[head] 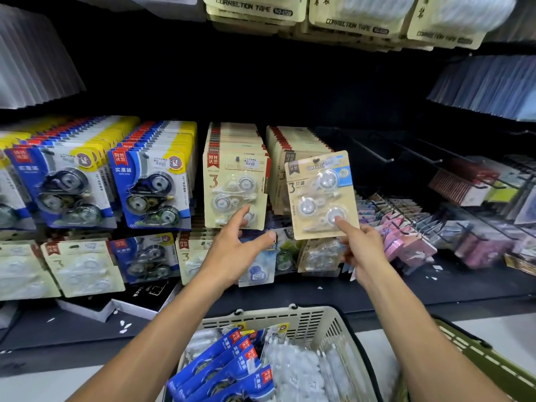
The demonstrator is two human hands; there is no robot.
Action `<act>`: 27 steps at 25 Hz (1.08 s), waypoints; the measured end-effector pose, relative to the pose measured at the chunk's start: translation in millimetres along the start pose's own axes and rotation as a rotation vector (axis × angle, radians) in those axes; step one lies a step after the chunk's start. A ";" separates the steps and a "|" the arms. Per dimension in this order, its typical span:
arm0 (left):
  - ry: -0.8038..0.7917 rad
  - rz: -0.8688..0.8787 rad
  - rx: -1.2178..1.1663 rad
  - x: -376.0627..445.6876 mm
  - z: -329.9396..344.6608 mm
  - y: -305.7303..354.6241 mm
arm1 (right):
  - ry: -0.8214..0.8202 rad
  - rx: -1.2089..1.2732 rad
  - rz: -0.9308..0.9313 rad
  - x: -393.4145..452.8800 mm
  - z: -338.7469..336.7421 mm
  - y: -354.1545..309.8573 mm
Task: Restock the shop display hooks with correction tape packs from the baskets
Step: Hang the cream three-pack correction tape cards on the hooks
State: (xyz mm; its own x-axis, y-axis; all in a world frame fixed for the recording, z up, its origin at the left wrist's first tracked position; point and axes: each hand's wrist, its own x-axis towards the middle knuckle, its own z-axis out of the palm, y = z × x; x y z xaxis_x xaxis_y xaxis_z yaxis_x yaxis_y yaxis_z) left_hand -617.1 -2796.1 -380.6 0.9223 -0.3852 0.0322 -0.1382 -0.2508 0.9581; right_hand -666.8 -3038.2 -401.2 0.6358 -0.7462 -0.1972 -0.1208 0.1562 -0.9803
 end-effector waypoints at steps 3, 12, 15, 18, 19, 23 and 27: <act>0.001 -0.002 0.103 -1.6 -8.0 -13.5 | -0.107 0.063 0.138 7.6 5.6 7.6; -0.273 -0.172 0.697 -46.2 12.7 -132.2 | -0.525 -0.819 0.043 -10.1 20.7 61.0; -0.460 -0.153 0.934 -76.3 28.6 -185.5 | -0.756 -1.284 -0.155 -23.0 22.1 100.4; -0.536 -0.113 1.094 -103.6 39.4 -224.6 | -0.982 -1.701 -0.262 -40.2 11.8 149.2; -0.535 -0.047 1.142 -109.1 41.2 -233.3 | -1.046 -1.773 -0.215 -42.1 4.9 163.2; -0.476 0.054 1.229 -109.7 44.4 -251.9 | -1.108 -1.919 -0.158 -36.3 -18.1 205.4; -0.477 -0.117 1.196 -106.5 47.0 -263.0 | -0.926 -1.874 -0.336 -5.1 -6.4 214.9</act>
State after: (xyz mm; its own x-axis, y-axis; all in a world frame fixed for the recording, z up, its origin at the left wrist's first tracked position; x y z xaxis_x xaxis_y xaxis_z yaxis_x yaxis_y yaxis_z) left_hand -696.0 -2730.8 -649.3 0.7657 -0.5223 -0.3755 -0.5297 -0.8431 0.0925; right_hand -700.9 -3005.0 -610.9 0.8194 -0.0499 -0.5710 -0.0083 -0.9971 0.0753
